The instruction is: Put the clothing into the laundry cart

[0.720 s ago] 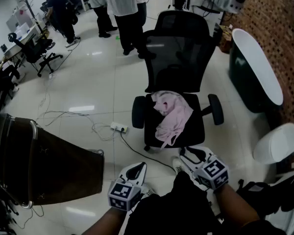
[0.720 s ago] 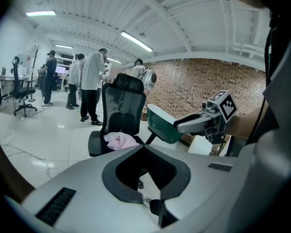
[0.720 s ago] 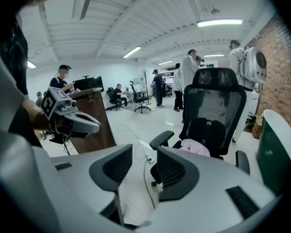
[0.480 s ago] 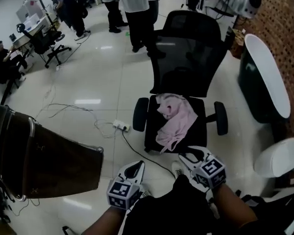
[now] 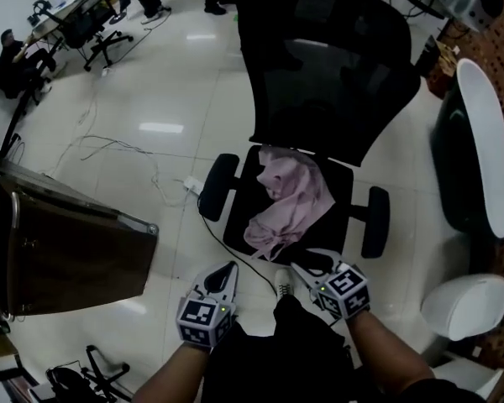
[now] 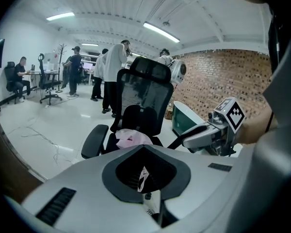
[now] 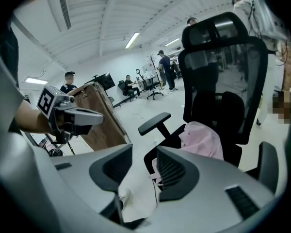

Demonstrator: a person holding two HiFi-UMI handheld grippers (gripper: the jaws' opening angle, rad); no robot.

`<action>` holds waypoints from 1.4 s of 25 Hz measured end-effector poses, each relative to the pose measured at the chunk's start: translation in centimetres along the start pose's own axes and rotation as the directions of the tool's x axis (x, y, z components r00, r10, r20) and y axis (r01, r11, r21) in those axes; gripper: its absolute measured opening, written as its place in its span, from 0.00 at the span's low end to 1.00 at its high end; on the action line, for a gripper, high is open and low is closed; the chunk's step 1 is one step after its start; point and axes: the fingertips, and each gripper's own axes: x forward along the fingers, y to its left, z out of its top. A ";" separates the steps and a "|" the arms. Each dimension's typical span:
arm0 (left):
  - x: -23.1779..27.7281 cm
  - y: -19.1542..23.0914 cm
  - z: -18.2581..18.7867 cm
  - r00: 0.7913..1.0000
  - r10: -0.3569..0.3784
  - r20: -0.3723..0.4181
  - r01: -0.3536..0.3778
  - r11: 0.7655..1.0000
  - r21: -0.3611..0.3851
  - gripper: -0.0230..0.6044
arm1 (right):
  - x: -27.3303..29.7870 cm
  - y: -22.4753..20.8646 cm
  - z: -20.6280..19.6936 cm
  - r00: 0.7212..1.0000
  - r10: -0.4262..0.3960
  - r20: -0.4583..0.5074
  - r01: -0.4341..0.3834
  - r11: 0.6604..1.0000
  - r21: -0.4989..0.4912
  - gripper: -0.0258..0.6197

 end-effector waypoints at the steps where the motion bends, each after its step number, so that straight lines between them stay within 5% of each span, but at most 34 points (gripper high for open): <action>1: 0.7 -0.2 0.3 1.000 0.014 0.006 -0.014 1.000 -0.009 0.03 | 0.2 -0.5 -0.2 1.000 0.016 -0.003 -0.016 1.000 0.004 0.32; 13: 6.4 -0.6 -2.2 0.995 0.091 -0.036 -0.092 0.995 -0.022 0.03 | 2.2 -6.0 -1.5 0.997 0.069 -0.044 -0.067 0.997 0.030 0.32; 27: 11.1 3.2 -7.2 0.978 0.173 -0.113 -0.183 0.979 -0.088 0.03 | 10.8 -12.3 -4.2 0.989 0.027 -0.143 -0.049 0.988 -0.149 0.32; 35: 13.2 5.8 -10.2 0.970 0.200 -0.142 -0.219 0.967 -0.132 0.03 | 15.0 -13.9 -6.2 0.977 0.023 -0.210 -0.070 0.973 -0.220 0.47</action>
